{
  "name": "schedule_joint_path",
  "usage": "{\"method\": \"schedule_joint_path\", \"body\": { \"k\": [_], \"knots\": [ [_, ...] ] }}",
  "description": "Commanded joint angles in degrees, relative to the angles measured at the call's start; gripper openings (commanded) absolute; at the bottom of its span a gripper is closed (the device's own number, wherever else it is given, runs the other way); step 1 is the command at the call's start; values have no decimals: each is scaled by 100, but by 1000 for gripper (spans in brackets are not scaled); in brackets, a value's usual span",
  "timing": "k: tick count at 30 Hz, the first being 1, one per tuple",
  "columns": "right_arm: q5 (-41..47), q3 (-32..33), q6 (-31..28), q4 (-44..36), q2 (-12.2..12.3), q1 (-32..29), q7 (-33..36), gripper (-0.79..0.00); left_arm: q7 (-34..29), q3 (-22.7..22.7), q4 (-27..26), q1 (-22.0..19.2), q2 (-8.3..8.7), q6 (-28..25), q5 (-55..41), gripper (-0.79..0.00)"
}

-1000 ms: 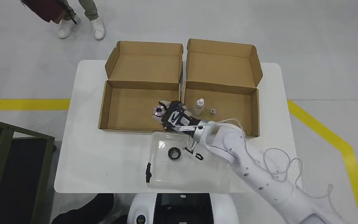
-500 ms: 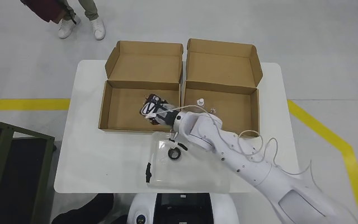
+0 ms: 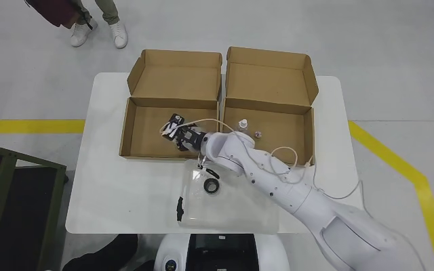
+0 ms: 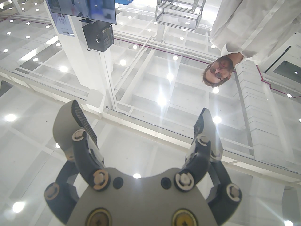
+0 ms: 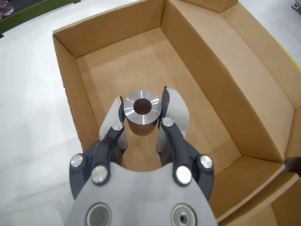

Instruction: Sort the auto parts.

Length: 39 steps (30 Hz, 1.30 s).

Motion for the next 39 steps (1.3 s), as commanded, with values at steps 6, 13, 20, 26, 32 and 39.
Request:
{"method": "schedule_joint_path", "body": {
  "k": [6,13,20,26,32,39],
  "knots": [
    [-15,6,-70,335,-169,72,120,-785,0,0,0,0,0,0,0,0],
    [-93,47,-97,582,-290,102,262,-526,0,0,0,0,0,0,0,0],
    [-179,110,-168,737,-380,91,322,-296,0,0,0,0,0,0,0,0],
    [-272,278,-241,589,-378,44,270,-246,0,0,0,0,0,0,0,0],
    [-517,675,-440,-193,-201,-202,280,-86,0,0,0,0,0,0,0,0],
    [-1041,1308,-880,-1850,170,-1012,603,0,0,0,0,0,0,0,0,0]
  ]
}}
